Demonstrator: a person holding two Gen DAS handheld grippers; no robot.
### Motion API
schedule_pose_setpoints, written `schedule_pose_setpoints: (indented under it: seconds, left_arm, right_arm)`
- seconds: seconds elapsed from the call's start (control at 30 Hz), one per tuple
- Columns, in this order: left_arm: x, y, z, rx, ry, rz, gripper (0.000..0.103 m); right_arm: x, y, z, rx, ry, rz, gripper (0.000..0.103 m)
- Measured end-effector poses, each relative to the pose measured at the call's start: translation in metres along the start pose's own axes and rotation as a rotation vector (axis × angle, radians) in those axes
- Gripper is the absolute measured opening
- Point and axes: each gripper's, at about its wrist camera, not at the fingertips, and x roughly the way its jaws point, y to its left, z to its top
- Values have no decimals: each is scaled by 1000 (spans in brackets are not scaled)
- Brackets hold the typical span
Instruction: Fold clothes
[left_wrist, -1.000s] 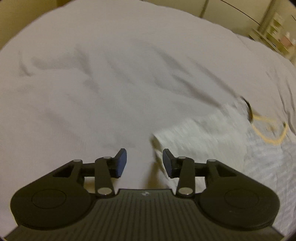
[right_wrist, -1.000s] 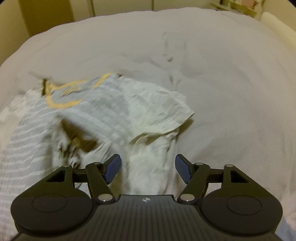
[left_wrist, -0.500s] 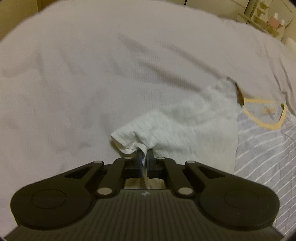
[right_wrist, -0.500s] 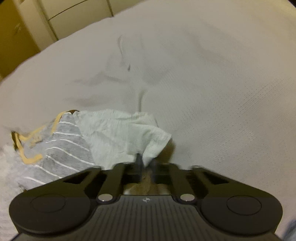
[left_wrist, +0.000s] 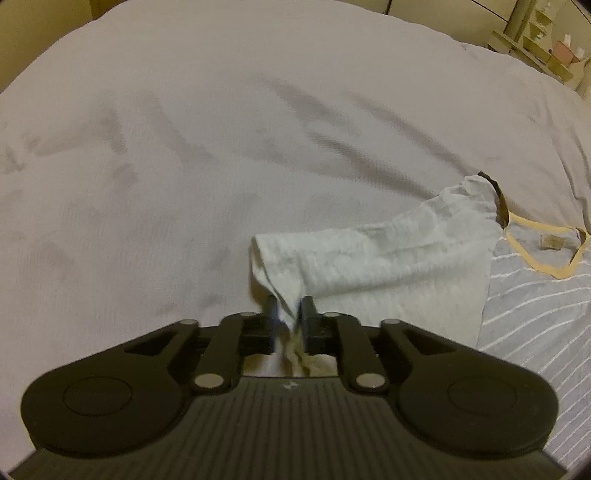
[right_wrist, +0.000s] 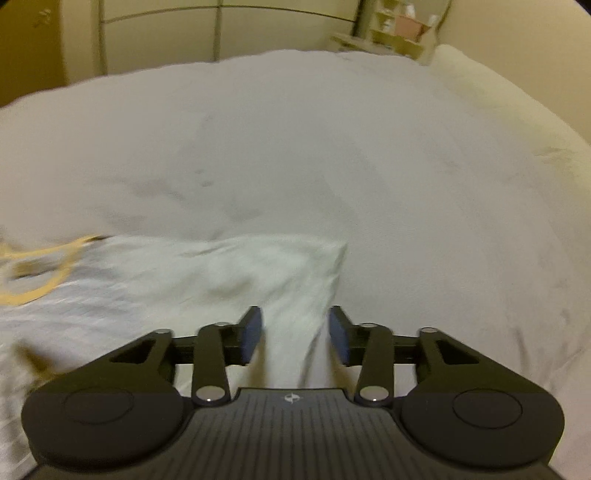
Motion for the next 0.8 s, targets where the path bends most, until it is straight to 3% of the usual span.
schedule_pose_setpoints:
  seconds: [0.13,0.27,0.4,0.53,0.67,0.8]
  left_arm:
    - [-29,-9,-32,21,9,-29,25]
    - [-59,-21,-69,53,24,-70,26]
    - [-99,-50,-128,119,85,-189,32]
    - [-128,-80,-185,183,154,-261,43]
    - [-152,-99,-239,209,222,-280,45]
    - [-161,-112,-278,157,276,-289,50]
  right_arm:
    - [-45,14,-42,-9,54,205,56]
    - [-73,33,-86,-153,158,356,58]
    - [-82,30,-118,-354,221,328,58]
    - [-79,0,-141,-253,318,312,58]
    - [-85,-15,-145,-152,316,310,59]
    - [-87,-17,-144,-147,290,316,65]
